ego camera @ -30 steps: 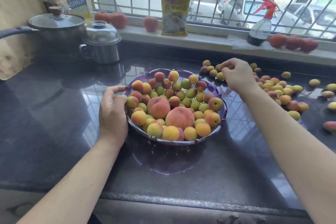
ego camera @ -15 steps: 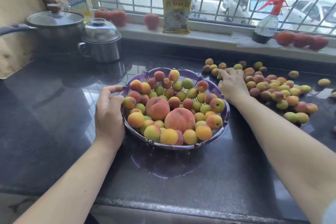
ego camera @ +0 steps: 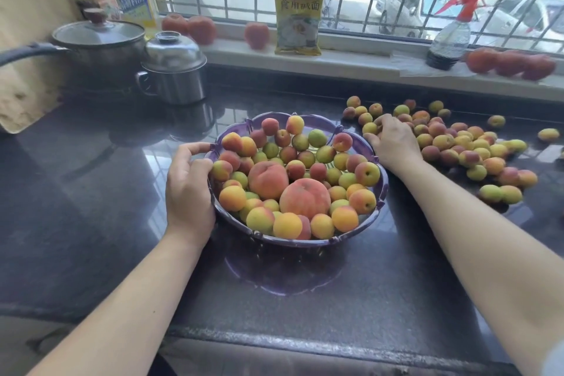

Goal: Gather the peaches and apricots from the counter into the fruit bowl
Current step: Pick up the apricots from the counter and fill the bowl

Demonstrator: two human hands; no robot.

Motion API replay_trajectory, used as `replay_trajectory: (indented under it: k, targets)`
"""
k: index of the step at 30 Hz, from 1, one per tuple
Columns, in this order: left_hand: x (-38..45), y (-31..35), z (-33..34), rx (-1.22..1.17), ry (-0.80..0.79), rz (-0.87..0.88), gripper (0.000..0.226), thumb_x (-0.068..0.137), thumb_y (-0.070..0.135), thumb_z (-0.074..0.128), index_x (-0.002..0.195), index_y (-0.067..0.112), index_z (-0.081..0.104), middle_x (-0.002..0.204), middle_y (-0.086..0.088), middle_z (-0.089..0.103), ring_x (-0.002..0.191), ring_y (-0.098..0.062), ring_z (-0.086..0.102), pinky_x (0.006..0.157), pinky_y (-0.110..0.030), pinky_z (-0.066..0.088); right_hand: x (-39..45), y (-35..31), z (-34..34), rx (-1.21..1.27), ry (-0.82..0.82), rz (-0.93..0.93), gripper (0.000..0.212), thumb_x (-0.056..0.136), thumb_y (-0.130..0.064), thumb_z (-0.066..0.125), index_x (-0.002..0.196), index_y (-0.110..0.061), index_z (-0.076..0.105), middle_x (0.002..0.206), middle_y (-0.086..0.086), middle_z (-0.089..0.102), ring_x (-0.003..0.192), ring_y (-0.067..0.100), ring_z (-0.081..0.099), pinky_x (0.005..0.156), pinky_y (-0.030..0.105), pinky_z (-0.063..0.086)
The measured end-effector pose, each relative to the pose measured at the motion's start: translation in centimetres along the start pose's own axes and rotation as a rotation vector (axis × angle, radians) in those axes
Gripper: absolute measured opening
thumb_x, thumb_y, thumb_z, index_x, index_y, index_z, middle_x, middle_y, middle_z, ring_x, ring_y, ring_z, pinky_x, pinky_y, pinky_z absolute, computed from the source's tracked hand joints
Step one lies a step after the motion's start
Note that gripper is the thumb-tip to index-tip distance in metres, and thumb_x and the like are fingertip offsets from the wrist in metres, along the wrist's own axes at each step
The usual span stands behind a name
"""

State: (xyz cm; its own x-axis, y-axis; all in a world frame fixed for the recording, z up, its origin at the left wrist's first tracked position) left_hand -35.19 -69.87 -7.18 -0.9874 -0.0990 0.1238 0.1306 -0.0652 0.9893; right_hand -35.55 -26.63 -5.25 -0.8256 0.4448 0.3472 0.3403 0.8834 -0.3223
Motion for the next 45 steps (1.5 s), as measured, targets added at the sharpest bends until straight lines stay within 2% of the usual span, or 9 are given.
replay_trajectory:
  k: [6,9,12,17,25,30,35,39,45]
  targets:
    - [-0.2,0.0,0.2,0.006,-0.018,-0.003,0.024,0.081,0.033,0.053,0.097,0.033,0.07,0.1,-0.009,0.077,0.103,-0.037,0.073,0.089,-0.066,0.059,-2.1,-1.2,-2.0,0.37,-0.316,0.093,0.035,0.098,-0.046,0.059,0.114,-0.015,0.062,0.101,0.007,0.064,0.091,0.024,0.06,0.077,0.041,0.052]
    - [0.0,-0.3,0.1,0.003,-0.015,-0.005,0.023,0.079,0.039,0.054,0.094,0.039,0.071,0.104,-0.011,0.077,0.107,-0.04,0.073,0.091,-0.069,0.058,-4.0,-6.1,-7.3,0.453,-0.367,-0.075,0.027,0.099,-0.044,0.058,0.117,-0.024,0.061,0.097,-0.004,0.066,0.079,0.007,0.061,0.071,0.028,0.048]
    - [0.1,-0.5,0.0,-0.002,-0.018,-0.005,0.023,0.078,0.04,0.054,0.092,0.043,0.072,0.106,-0.012,0.078,0.107,-0.04,0.073,0.091,-0.07,0.058,-6.6,-13.5,-8.9,0.192,-0.462,-0.383,0.017,0.098,-0.039,0.062,0.112,-0.03,0.06,0.093,-0.015,0.063,0.078,-0.002,0.059,0.064,0.015,0.04]
    - [0.0,-0.5,0.0,-0.012,-0.015,-0.019,0.022,0.081,0.035,0.056,0.096,0.037,0.072,0.102,-0.011,0.079,0.105,-0.04,0.074,0.092,-0.068,0.058,-8.5,-19.1,-4.0,-0.441,-0.394,-0.676,0.023,0.102,-0.021,0.046,0.086,-0.017,0.063,0.081,-0.002,0.061,0.082,0.022,0.058,0.069,0.036,0.047]
    - [0.3,-0.9,-0.1,-0.022,-0.014,-0.021,0.023,0.079,0.038,0.056,0.095,0.038,0.072,0.099,-0.01,0.079,0.104,-0.043,0.073,0.092,-0.069,0.058,-8.4,-16.6,-5.9,-0.229,-0.426,-0.545,0.008,0.096,-0.027,0.058,0.097,-0.023,0.065,0.093,-0.003,0.06,0.089,0.019,0.057,0.079,0.038,0.051]
    - [0.3,-1.0,0.0,-0.044,-0.023,-0.024,0.025,0.077,0.04,0.057,0.096,0.039,0.072,0.101,-0.013,0.079,0.105,-0.044,0.073,0.092,-0.07,0.058,-9.8,-17.3,-5.4,-0.167,-0.435,-0.576,0.017,0.096,-0.02,0.062,0.112,-0.025,0.065,0.105,-0.003,0.056,0.094,0.015,0.054,0.066,0.018,0.041]
    - [0.3,-0.9,0.0,-0.031,-0.026,-0.025,0.025,0.08,0.037,0.056,0.099,0.036,0.072,0.101,-0.012,0.079,0.105,-0.042,0.074,0.091,-0.07,0.058,-11.0,-17.7,-4.6,-0.203,-0.51,-0.578,0.022,0.095,-0.021,0.06,0.118,-0.022,0.062,0.102,-0.002,0.062,0.094,0.019,0.061,0.078,0.031,0.056]
    - [0.1,-0.9,0.1,-0.037,-0.026,-0.026,0.024,0.081,0.036,0.056,0.1,0.036,0.071,0.101,-0.011,0.079,0.105,-0.041,0.074,0.091,-0.069,0.059,-11.3,-18.5,-3.6,-0.313,-0.497,-0.625,0.018,0.092,-0.018,0.063,0.109,-0.019,0.063,0.082,-0.008,0.053,0.079,0.015,0.058,0.065,0.026,0.052]
    - [0.0,-0.7,0.2,-0.028,-0.032,-0.029,0.024,0.082,0.035,0.055,0.1,0.034,0.07,0.101,-0.012,0.078,0.102,-0.039,0.074,0.089,-0.066,0.061,-9.9,-17.5,-5.2,0.004,-0.603,-0.455,0.031,0.092,-0.027,0.071,0.122,-0.028,0.062,0.101,-0.01,0.069,0.089,0.01,0.066,0.078,0.026,0.058]
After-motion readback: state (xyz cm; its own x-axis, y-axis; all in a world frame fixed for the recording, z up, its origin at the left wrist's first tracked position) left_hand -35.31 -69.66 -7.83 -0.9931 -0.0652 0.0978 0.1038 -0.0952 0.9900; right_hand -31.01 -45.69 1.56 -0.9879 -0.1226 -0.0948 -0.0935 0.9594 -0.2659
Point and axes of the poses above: each hand's wrist, its own x-axis towards the middle knuckle, its own z-axis out of the palm, y = z × x, the point moved 10 cm from there along x, towards the middle knuckle
